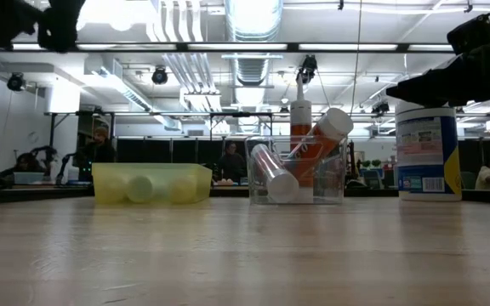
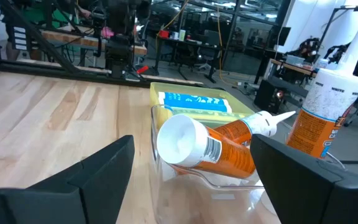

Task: Pick & place silicon tubes, Sealant and Lysol wipes
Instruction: Return to Home Position

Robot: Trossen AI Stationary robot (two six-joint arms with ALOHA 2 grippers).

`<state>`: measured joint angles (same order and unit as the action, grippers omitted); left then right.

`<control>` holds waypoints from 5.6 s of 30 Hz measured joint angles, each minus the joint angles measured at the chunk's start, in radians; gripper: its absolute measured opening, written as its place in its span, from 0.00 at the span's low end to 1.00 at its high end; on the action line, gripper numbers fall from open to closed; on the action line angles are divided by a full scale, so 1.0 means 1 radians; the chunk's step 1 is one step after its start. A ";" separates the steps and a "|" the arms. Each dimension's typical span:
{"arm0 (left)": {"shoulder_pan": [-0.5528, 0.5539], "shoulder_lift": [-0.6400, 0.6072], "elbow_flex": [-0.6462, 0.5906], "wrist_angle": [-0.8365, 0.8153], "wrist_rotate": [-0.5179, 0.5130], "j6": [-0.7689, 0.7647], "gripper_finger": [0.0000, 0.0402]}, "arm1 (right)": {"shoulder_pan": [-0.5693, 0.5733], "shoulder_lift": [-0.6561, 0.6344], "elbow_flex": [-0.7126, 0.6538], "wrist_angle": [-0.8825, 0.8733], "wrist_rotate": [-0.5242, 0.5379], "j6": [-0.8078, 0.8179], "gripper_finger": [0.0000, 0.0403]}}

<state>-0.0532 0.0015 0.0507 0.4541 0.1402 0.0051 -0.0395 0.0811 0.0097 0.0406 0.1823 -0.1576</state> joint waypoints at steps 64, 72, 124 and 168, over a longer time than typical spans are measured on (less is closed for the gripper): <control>0.003 0.020 -0.038 -0.463 -0.149 0.118 0.90 | 0.000 0.000 0.000 0.000 0.000 0.000 0.79; 0.003 0.020 -0.038 -0.463 -0.149 0.118 0.90 | 0.000 0.000 0.000 0.000 0.000 0.000 0.79; 0.003 0.020 -0.038 -0.463 -0.149 0.118 0.90 | 0.000 0.000 0.000 0.000 0.000 0.000 0.79; 0.003 0.021 -0.038 -0.463 -0.149 0.118 0.90 | 0.000 0.000 0.000 0.000 0.000 0.000 0.79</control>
<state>-0.0501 0.0221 0.0128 -0.0084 -0.0086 0.1230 -0.0396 0.0812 0.0096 0.0407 0.1823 -0.1575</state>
